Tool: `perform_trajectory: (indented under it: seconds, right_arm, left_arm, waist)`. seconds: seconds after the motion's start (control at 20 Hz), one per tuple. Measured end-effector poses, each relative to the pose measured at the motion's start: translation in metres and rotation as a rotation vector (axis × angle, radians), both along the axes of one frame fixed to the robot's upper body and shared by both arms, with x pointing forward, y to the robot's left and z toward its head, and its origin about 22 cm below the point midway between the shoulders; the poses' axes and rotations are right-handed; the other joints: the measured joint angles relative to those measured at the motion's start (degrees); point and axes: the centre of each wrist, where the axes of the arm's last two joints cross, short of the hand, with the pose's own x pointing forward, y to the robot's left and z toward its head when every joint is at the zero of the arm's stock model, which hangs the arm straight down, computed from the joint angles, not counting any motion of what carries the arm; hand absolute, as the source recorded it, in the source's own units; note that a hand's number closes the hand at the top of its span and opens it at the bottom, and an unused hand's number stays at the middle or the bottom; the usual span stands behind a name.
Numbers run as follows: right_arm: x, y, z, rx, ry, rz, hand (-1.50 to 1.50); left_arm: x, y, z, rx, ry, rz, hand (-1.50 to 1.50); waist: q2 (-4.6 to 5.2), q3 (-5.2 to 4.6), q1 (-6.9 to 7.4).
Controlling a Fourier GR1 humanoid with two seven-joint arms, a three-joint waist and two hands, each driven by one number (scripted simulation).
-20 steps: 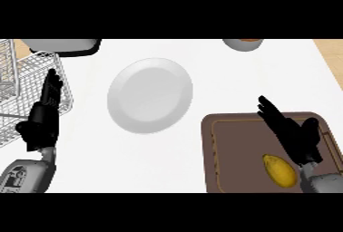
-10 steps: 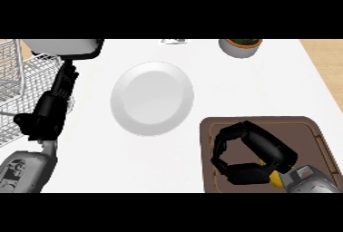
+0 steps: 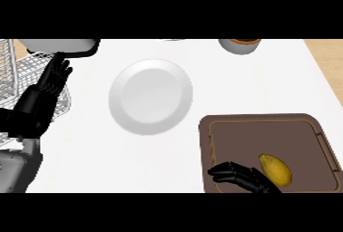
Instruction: Pick the lemon from the tray and place it in the plate
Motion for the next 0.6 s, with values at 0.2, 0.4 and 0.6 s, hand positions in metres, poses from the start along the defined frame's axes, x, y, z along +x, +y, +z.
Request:
perform_trajectory:
  seconds: [0.2,0.4,0.6]
  right_arm:
    - [-0.006,-0.023,0.025,0.017,-0.099,-0.027,-1.50]
    - [-0.003,-0.042,0.062,-0.134,-0.164,-0.070,-1.50]
    - [0.001,-0.064,0.095,-0.406,-0.164,-0.105,-1.50]
  left_arm:
    - [0.000,0.000,0.008,-0.001,-0.002,-0.005,0.00]
    - [-0.003,0.006,0.006,0.001,-0.001,-0.007,0.00]
    - [-0.004,0.008,0.009,-0.002,0.001,-0.008,0.00]
  waist:
    - [0.10,-0.06,0.03]
    - [0.08,-0.18,-0.05]
    - [-0.01,-0.29,-0.16]
